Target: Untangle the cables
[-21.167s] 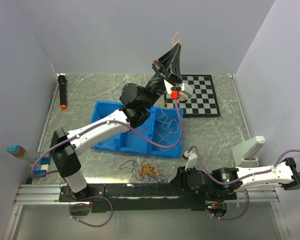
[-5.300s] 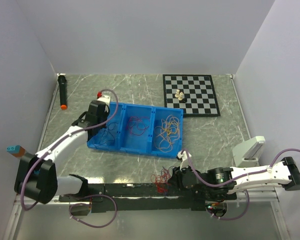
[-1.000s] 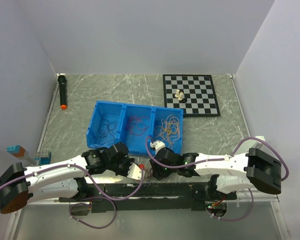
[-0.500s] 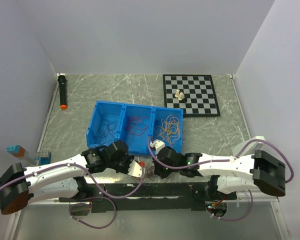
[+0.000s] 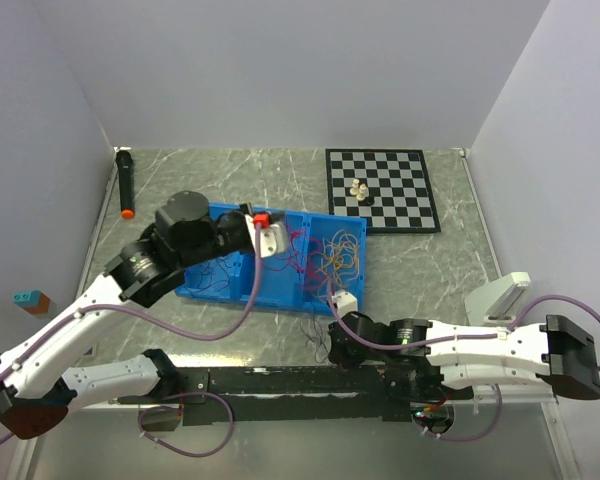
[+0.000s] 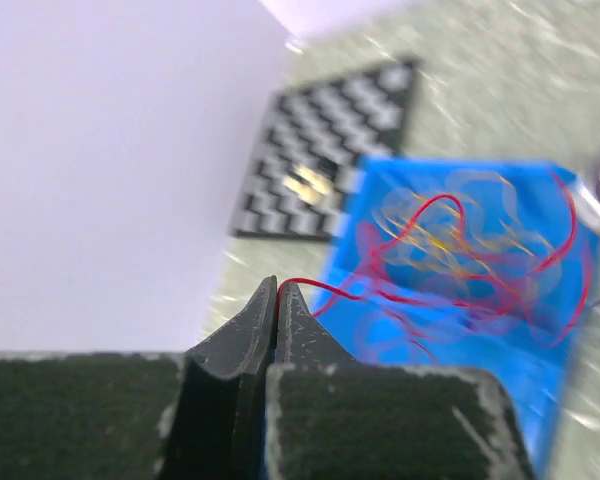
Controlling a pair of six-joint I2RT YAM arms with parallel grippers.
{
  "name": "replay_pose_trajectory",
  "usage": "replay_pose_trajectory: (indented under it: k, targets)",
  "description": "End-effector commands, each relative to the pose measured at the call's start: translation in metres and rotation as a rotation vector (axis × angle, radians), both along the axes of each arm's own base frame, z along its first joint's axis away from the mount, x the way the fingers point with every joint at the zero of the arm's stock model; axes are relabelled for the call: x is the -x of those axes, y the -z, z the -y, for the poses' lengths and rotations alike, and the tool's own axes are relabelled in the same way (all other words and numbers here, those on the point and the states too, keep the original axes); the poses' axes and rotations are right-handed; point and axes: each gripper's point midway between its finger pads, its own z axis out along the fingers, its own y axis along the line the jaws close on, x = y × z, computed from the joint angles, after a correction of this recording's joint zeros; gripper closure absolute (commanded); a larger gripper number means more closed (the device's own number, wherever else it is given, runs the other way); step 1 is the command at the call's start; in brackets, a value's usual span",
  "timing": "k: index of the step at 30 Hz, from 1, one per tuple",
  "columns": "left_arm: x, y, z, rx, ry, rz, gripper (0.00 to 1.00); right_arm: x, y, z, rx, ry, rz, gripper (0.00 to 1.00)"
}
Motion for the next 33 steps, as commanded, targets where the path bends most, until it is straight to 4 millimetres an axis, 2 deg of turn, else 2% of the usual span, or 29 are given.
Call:
replay_pose_trajectory:
  k: [1,4,7,10,16,19,22,26,33]
  targets:
    - [-0.017,-0.075,-0.016,0.153,-0.107,0.159,0.99,0.008,0.013,0.022,0.094,0.100,-0.043,1.00]
    - [-0.025,-0.142,-0.031,0.289,-0.186,0.303,0.99,0.011,0.015,0.026,0.115,0.124,-0.053,1.00]
    - [-0.028,-0.184,-0.044,0.366,-0.245,0.407,0.99,0.012,0.019,0.030,0.135,0.144,-0.059,1.00]
    - [-0.028,-0.216,-0.059,0.452,-0.311,0.531,0.99,0.015,0.025,0.036,0.161,0.160,-0.073,1.00]
    - [-0.022,-0.266,-0.092,0.624,-0.429,0.668,0.99,0.015,0.028,0.042,0.176,0.186,-0.081,1.00]
    - [-0.023,-0.280,-0.100,0.680,-0.472,0.672,0.99,0.015,0.030,0.045,0.201,0.198,-0.085,1.00]
    - [-0.025,-0.267,-0.085,0.625,-0.412,0.615,0.99,0.015,0.029,0.042,0.180,0.182,-0.078,1.00]
    - [-0.026,-0.228,-0.065,0.549,-0.329,0.530,0.99,0.015,0.022,0.039,0.128,0.172,-0.060,1.00]
    - [-0.045,-0.163,-0.054,0.492,-0.367,0.398,0.99,0.011,0.002,0.031,0.002,0.153,0.003,1.00]
